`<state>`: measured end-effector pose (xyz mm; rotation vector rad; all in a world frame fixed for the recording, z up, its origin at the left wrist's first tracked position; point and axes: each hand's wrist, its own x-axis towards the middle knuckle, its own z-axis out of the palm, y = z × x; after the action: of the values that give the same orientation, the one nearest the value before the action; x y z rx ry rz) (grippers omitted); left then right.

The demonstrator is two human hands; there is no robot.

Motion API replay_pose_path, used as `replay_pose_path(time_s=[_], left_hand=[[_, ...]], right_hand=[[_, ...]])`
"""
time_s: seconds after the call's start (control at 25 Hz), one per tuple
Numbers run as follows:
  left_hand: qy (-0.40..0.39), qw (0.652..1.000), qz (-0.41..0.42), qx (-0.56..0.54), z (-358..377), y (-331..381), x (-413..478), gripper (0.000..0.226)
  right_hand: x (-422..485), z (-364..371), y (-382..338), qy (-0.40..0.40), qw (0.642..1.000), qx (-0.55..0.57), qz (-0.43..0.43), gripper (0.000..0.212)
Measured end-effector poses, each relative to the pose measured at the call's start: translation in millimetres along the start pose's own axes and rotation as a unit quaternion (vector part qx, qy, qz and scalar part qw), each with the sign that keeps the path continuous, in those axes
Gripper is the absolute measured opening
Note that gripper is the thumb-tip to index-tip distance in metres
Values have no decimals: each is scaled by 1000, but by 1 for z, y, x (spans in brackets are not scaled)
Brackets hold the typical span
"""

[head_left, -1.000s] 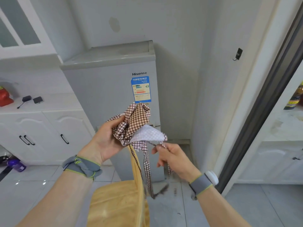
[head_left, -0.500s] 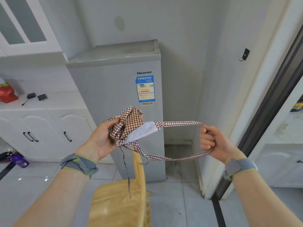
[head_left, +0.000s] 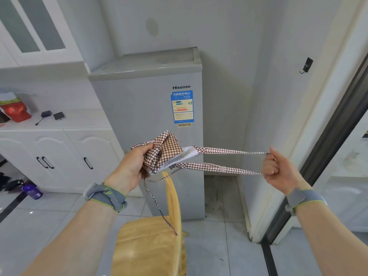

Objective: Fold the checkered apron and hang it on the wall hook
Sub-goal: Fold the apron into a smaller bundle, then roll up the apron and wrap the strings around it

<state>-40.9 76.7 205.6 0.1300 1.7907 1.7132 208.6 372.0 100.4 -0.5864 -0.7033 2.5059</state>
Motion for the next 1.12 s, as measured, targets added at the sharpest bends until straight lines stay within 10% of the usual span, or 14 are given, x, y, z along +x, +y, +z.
replay_pose_path(time_s=[0.24, 0.4, 0.44, 0.56, 0.68, 0.84, 1.12], left_hand=[[-12, 986, -26, 166, 11, -5, -11, 25], [-38, 996, -32, 77, 28, -8, -17, 26], [-50, 996, -36, 58, 35, -9, -19, 25], [-106, 993, -42, 34, 50, -12, -27, 20], [-129, 988, 6, 82, 51, -12, -33, 20], [-171, 971, 97, 133, 47, -13, -42, 20], [-162, 956, 159, 188, 39, -15, -44, 43]], right_hand=[[9, -23, 20, 228, 967, -109, -25, 38], [-15, 18, 44, 365, 740, -530, -197, 32], [-29, 43, 62, 316, 732, -546, -258, 24], [-82, 125, 134, 90, 786, -518, -326, 10], [-95, 157, 137, 51, 788, -466, -399, 36], [-66, 165, 69, -112, 895, -419, -108, 83], [-48, 156, 87, -96, 907, -403, -75, 26]])
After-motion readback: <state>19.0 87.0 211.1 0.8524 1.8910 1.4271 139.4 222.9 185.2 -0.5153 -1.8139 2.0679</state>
